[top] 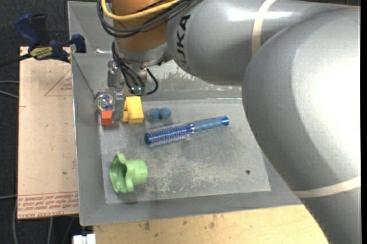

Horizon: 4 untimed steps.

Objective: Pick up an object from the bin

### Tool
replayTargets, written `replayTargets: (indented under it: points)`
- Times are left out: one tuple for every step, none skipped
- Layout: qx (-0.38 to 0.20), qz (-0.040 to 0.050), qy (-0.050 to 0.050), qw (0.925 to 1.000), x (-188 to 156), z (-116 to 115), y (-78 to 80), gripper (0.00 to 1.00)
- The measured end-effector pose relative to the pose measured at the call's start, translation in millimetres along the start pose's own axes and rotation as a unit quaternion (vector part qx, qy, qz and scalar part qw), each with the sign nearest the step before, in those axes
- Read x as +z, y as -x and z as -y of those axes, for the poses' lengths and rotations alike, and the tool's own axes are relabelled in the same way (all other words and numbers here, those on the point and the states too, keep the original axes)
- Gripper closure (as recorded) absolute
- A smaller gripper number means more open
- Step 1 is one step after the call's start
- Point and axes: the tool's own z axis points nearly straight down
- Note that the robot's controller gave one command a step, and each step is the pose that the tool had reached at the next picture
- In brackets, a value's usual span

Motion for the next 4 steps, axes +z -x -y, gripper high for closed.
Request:
replayTargets:
  points:
    - [0.002, 0.0042, 0.001, 1.0, -6, 1, 2.3, 1.0]
    - [-0.291, 0.0086, -0.001, 0.9568, -225, 22, -8.5, 1.0]
    - [-0.37, 0.0009, -0.001, 0.9292, -103, 65, -1.4, 1.0]
    - [-0.428, -0.0002, -0.001, 0.9038, 18, 129, -10.1, 1.0]
